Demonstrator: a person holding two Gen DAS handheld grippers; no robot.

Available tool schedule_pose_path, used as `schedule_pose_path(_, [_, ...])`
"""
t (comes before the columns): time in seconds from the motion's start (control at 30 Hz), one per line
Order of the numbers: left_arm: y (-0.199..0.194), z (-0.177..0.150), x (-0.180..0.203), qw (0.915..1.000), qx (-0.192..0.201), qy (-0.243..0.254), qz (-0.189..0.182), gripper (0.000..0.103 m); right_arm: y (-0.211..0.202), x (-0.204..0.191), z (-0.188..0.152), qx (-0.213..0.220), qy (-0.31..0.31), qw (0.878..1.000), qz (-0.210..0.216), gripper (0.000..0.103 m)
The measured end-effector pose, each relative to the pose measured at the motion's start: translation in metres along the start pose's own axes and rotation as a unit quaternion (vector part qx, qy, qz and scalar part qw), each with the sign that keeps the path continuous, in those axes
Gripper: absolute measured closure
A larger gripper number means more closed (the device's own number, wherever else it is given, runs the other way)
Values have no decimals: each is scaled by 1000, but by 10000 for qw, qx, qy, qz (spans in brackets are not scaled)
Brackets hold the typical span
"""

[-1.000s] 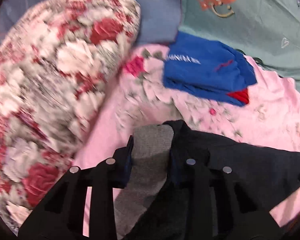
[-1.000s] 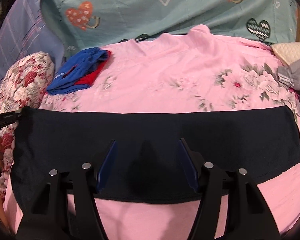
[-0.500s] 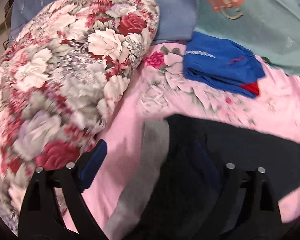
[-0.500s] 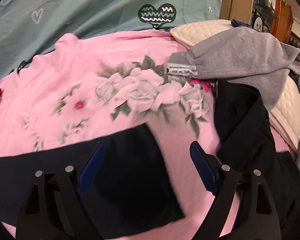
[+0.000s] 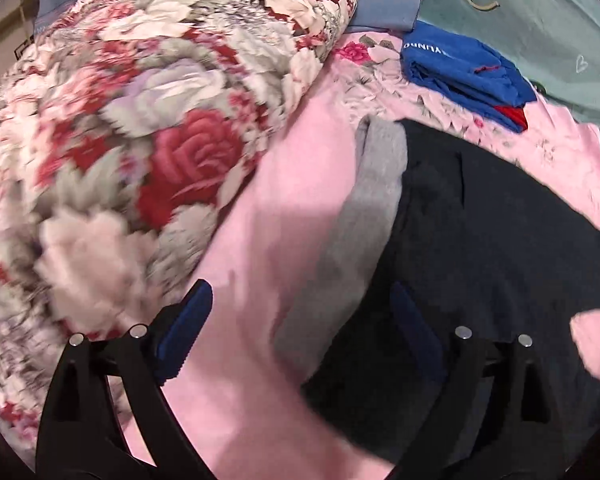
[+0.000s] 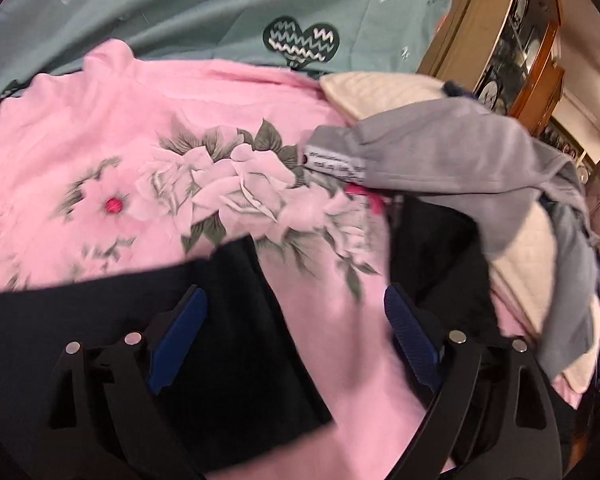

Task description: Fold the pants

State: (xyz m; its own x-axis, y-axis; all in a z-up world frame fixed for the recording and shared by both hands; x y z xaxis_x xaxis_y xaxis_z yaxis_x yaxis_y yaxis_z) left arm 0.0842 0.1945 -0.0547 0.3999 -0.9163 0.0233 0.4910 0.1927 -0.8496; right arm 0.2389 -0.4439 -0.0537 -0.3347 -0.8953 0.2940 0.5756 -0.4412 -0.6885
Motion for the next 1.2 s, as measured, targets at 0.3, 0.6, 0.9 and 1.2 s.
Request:
schedule_pose_path(0.3, [13, -28, -16, 9947, -755, -237, -663, 8, -101, 75, -142, -470, -53, 9877, 1491, 5])
schedule_pose_path(0.6, [18, -26, -3, 9842, -1199, -555, -1182, 33, -134, 112, -194, -712, 914, 9752, 1883, 5])
schedule_pose_path(0.9, [17, -33, 1, 9774, -1409, -712, -1407, 38, -156, 76, -176, -226, 767, 9652, 2490, 5])
schedule_pose_path(1.2, [-18, -22, 32, 9967, -511, 176, -604, 89, -145, 71, -183, -378, 908, 9624, 2531, 5])
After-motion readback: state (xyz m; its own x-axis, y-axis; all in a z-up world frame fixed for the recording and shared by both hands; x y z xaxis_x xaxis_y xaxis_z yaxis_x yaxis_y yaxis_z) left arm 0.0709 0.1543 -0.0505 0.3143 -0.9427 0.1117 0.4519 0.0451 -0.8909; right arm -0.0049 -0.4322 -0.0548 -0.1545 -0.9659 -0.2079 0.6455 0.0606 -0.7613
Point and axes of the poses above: each gripper's, at about its wrist camera, not at the fingertips, and y roughly the way its jaws point, x to its right, z to its top, the point moved 1 cm from there along y, roughly the way its jaws point, and after that the axes turned 2 degrees about -y, right-handed, at the moved point
